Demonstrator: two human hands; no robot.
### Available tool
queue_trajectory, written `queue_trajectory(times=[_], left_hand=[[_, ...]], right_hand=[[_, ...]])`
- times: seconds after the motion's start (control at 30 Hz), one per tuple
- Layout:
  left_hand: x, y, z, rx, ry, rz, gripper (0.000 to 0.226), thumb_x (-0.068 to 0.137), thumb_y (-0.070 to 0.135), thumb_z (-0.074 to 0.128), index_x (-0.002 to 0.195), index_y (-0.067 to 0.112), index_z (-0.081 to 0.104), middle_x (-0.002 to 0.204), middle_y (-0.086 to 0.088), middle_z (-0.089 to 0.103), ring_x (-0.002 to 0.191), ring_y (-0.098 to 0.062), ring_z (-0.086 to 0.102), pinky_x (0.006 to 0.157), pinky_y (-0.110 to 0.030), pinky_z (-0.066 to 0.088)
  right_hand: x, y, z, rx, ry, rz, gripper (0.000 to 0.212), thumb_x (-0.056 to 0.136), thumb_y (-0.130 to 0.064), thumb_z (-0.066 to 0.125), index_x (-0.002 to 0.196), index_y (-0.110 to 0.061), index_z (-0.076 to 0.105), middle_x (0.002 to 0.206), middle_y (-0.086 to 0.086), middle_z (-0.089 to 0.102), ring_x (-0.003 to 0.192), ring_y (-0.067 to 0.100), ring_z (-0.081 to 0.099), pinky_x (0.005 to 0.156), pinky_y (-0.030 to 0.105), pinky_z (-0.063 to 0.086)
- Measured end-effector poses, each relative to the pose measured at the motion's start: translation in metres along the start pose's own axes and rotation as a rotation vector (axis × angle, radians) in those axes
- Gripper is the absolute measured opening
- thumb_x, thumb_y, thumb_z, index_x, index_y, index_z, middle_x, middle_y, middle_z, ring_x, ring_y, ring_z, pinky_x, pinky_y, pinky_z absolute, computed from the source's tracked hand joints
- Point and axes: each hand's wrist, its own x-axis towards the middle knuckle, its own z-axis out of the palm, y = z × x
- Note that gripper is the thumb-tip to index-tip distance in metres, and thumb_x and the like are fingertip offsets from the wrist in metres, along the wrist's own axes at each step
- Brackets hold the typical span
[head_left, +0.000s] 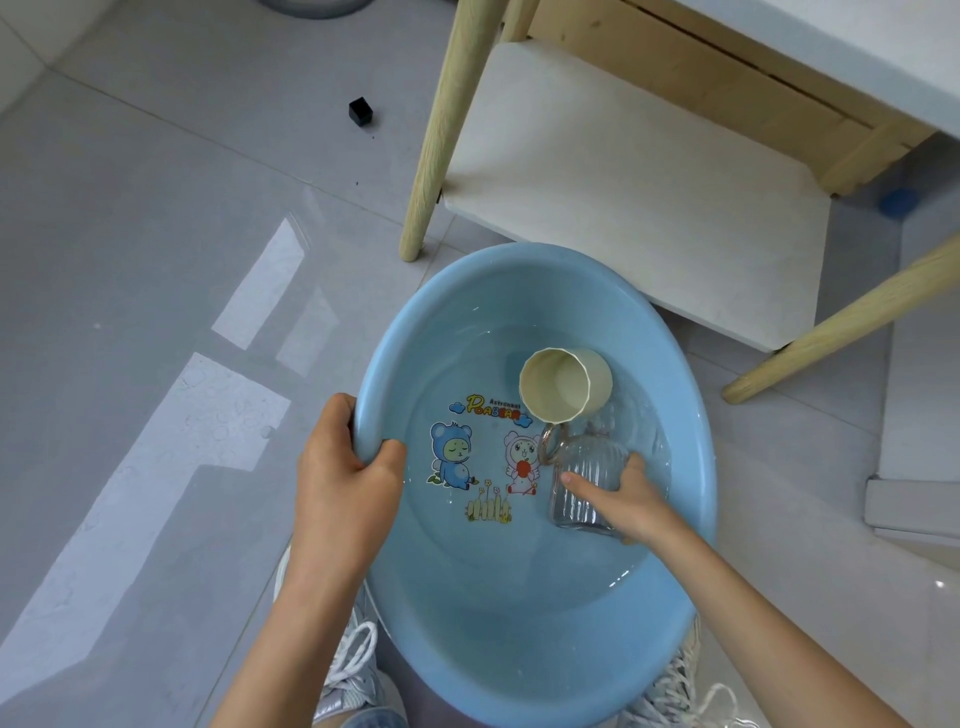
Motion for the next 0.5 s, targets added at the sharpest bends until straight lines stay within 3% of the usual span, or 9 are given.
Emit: queue_trajectory(times=[0.13,0.5], left_hand=[[-0.0003,-0.0002,-0.0005,-0.011,-0.003,-0.003,0.023,0.080,-0.007,0.049,0.071,0.009,0.036,0.059,-0.001,0.033,0.042,-0.007,0.026,0.036,-0.012,0.023],[0.0010,-0.0029,-0.0018,0.008,-0.011,-0.008,0.013,0.081,-0.005,0.050,0.078,0.002,0.039,0.061,-0.001,0.035,0.045,-0.009,0.027,0.038,-0.015,0.025]], right_hand=[[-0.0005,-0.0001,0.0001,-0.001,0.002,0.003,0.106,0.071,-0.064,0.069,0.146,-0.013,0.015,0.144,0.007,0.043,0.126,0.029,0.047,0.097,0.049,0.049],[-0.0034,-0.0031,0.0012,-0.003,0.013,0.007,0.094,0.075,-0.059,0.070,0.140,-0.011,0.022,0.136,0.007,0.047,0.121,0.029,0.050,0.095,0.048,0.049]])
